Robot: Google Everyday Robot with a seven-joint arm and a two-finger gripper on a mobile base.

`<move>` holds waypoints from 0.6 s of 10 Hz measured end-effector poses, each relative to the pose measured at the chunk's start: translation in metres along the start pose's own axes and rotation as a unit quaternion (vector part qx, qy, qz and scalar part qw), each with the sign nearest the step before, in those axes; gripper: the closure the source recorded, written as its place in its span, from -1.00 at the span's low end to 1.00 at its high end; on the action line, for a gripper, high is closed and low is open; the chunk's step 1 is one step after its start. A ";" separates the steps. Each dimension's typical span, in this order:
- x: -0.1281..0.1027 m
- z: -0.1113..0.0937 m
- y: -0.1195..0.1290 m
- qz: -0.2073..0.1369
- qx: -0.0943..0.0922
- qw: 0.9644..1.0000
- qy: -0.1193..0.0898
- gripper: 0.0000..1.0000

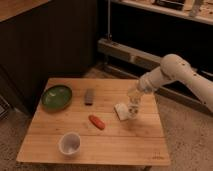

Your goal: Stand the bottle upright

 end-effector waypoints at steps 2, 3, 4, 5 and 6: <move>-0.002 -0.003 -0.022 -0.014 0.014 1.000 -0.018 0.80; -0.001 -0.004 -0.032 -0.021 0.023 0.999 -0.026 0.80; -0.001 -0.003 -0.035 -0.025 0.031 0.999 -0.026 0.80; 0.003 -0.005 -0.037 -0.025 0.040 0.999 -0.024 0.80; 0.007 -0.009 -0.043 -0.023 0.054 0.998 -0.023 0.80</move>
